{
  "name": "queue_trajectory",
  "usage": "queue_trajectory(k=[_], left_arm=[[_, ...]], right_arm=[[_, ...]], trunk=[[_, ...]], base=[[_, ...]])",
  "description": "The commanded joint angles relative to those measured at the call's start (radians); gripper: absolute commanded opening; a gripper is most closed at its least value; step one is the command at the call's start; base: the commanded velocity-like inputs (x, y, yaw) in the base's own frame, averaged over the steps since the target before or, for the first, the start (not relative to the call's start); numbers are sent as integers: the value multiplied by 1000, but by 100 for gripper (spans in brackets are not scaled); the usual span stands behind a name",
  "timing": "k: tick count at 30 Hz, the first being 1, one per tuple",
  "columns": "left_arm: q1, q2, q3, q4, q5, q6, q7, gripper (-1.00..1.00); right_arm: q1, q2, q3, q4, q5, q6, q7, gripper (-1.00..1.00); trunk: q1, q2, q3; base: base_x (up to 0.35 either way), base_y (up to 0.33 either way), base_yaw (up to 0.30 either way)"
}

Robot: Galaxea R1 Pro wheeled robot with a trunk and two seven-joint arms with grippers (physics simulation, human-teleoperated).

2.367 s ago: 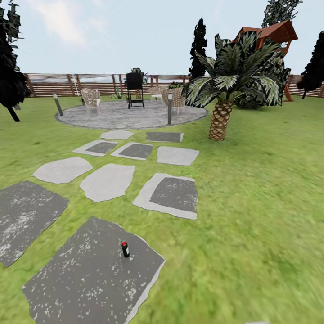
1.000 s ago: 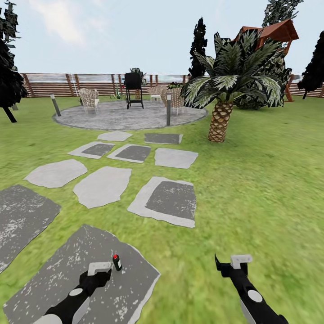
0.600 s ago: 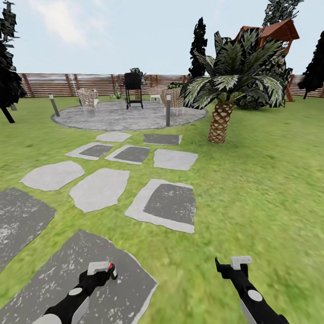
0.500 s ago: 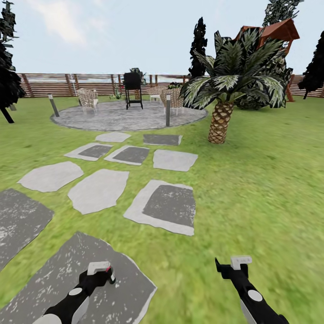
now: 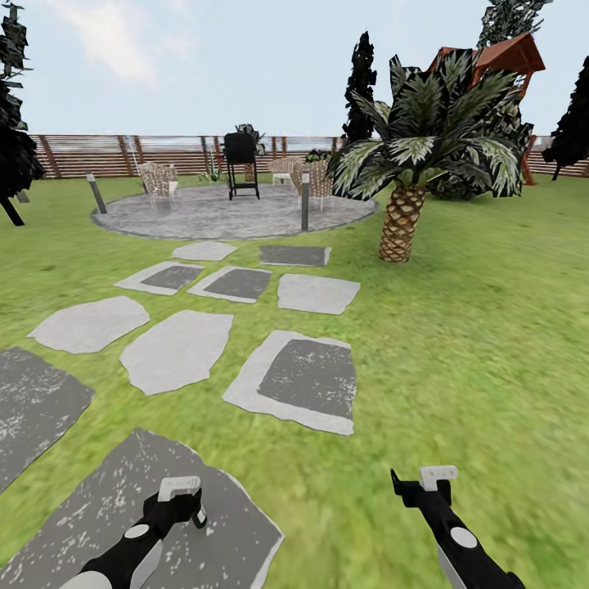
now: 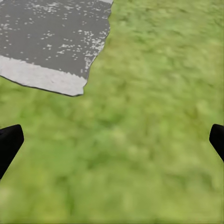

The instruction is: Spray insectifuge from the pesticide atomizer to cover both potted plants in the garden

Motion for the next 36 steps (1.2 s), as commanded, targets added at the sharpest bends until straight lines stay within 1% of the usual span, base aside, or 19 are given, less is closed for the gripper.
queue_trajectory(k=[1,8,26,31,36], left_arm=[[-1,0,0,-1,7,-3,-1,100],[-1,0,1,-4,8,-3,-1,100],[-1,0,3,-4,9,-3,2,100],[-1,0,2,-5,10,-9,0,100],[-1,-1,-2,-6,6,-15,-1,100]], right_arm=[[0,0,1,1,0,-3,1,100],[0,0,1,1,0,-3,0,100],[-1,0,1,6,1,-3,-1,100],[0,0,1,8,1,-3,-1,100],[0,0,1,7,1,-3,0,100]], trunk=[[0,0,-1],[0,0,-1],[0,0,-1],[0,0,-1],[0,0,-1]], base=[[1,0,86],[64,-55,216],[154,-218,277],[28,-45,255],[3,-4,53]])
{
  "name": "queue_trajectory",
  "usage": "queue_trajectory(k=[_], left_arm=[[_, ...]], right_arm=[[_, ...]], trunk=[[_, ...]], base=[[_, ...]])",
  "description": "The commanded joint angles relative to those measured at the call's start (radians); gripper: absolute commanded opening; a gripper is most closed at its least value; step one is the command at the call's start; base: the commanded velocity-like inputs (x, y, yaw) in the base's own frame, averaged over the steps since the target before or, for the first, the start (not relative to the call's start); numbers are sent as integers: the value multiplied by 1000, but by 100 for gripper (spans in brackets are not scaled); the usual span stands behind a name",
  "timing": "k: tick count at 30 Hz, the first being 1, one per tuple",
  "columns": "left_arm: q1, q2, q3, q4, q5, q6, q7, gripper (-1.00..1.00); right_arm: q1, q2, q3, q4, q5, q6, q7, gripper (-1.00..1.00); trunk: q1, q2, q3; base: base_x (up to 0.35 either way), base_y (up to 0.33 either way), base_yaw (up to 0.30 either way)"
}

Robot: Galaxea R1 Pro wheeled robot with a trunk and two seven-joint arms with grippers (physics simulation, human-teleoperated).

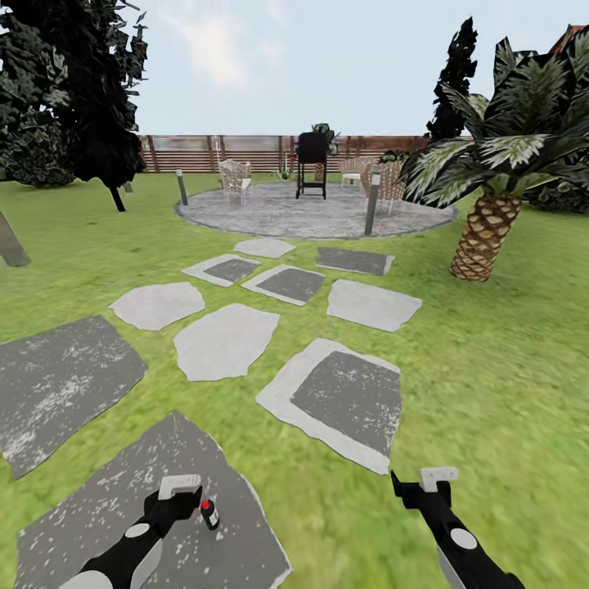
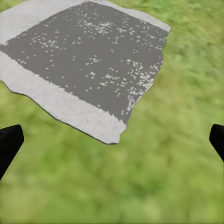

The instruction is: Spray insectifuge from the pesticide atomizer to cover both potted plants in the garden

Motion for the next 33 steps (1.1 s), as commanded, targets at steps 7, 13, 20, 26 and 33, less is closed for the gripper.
queue_trajectory(k=[7,13,20,26,33], left_arm=[[-1,-1,-4,1,2,-3,-3,100],[-1,-1,-4,3,1,-3,-3,100],[-1,-1,-4,7,1,-4,-3,100],[-1,-1,-4,8,1,-4,-3,100],[-1,-2,-4,10,1,-4,-2,100]], right_arm=[[-1,0,0,1,0,-3,1,100],[0,0,-1,1,0,-3,1,100],[-1,0,-1,1,-1,-3,-1,100],[0,0,-1,1,0,-3,-1,100],[0,-1,-1,1,0,-3,-1,100]], trunk=[[7,-14,-7],[30,-56,-34],[57,-105,-67],[74,-134,-96],[77,-135,-135]], base=[[0,0,4],[0,0,0],[0,0,0],[0,0,0],[0,0,0]])
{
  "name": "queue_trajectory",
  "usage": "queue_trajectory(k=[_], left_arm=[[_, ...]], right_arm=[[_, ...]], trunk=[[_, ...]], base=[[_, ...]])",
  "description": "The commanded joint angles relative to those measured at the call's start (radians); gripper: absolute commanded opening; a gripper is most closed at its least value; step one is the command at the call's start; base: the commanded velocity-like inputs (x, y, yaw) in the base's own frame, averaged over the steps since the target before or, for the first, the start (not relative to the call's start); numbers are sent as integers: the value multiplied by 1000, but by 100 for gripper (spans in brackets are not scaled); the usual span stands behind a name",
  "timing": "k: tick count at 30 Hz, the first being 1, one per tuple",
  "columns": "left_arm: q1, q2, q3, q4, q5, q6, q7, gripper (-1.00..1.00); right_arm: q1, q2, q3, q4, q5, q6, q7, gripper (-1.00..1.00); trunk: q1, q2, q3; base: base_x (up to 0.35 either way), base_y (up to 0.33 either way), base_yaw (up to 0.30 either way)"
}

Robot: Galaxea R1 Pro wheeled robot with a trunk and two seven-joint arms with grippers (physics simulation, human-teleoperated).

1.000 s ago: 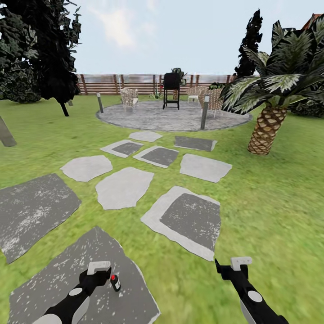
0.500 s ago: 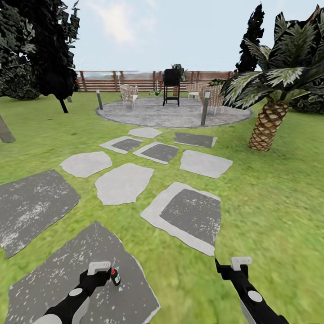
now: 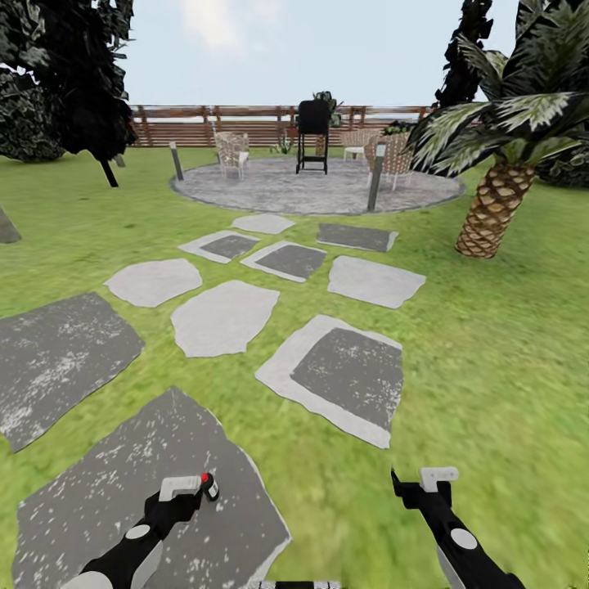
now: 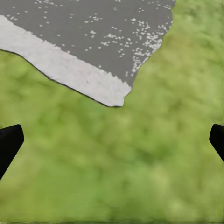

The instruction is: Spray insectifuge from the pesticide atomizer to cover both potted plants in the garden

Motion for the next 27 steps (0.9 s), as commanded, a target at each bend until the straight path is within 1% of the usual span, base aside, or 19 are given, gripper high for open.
queue_trajectory(k=[1,26,27], left_arm=[[-1,0,-1,1,6,-3,-2,100],[-1,0,-1,3,5,-3,-2,100],[-1,0,-1,3,6,-3,-2,100]], right_arm=[[-1,0,1,1,0,-3,1,100],[0,1,1,1,0,-3,1,100],[0,0,1,1,0,-3,1,100]], trunk=[[0,-1,-6],[11,-6,-143],[11,-6,-144]], base=[[0,0,0],[0,0,0],[0,0,0]])
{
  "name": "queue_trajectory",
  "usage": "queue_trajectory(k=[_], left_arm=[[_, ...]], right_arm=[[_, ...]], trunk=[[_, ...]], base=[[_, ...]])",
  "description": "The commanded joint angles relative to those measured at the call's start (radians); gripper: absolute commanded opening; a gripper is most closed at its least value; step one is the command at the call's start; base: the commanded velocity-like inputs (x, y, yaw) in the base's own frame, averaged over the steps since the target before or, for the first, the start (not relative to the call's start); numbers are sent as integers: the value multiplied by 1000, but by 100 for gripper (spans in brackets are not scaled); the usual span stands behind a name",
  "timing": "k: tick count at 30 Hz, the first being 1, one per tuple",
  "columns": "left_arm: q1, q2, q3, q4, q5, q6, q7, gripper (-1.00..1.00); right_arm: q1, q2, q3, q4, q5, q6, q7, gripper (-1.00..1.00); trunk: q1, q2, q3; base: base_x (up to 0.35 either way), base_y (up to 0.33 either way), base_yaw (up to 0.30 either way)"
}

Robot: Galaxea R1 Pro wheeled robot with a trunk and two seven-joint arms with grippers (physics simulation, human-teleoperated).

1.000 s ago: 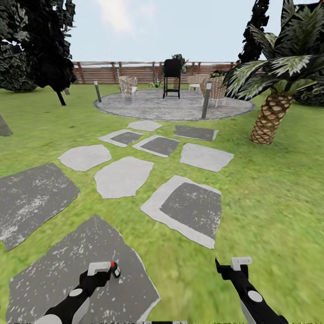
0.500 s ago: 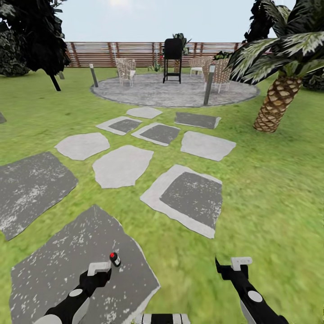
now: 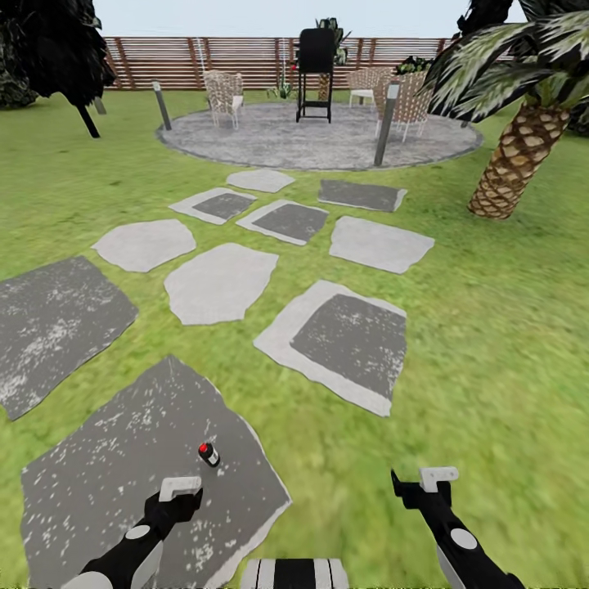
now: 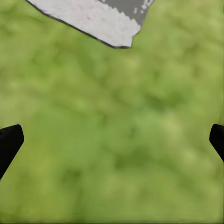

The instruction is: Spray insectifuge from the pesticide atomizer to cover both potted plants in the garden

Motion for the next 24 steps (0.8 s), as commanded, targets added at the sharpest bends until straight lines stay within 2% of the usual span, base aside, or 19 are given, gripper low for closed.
queue_trajectory(k=[1,10,18,24], left_arm=[[0,0,-1,1,6,-3,-1,100],[0,0,-1,1,5,-3,-1,100],[0,0,-1,1,5,-3,0,100],[0,0,-1,1,5,-3,0,100]], right_arm=[[0,0,1,1,0,-3,1,100],[0,0,1,1,0,-3,1,100],[-1,0,1,0,-1,-3,2,100],[-1,0,1,0,0,-3,2,100]], trunk=[[0,0,-2],[0,0,-6],[0,0,-6],[0,0,-6]], base=[[0,0,0],[7,-2,0],[126,-125,0],[23,-55,0]])
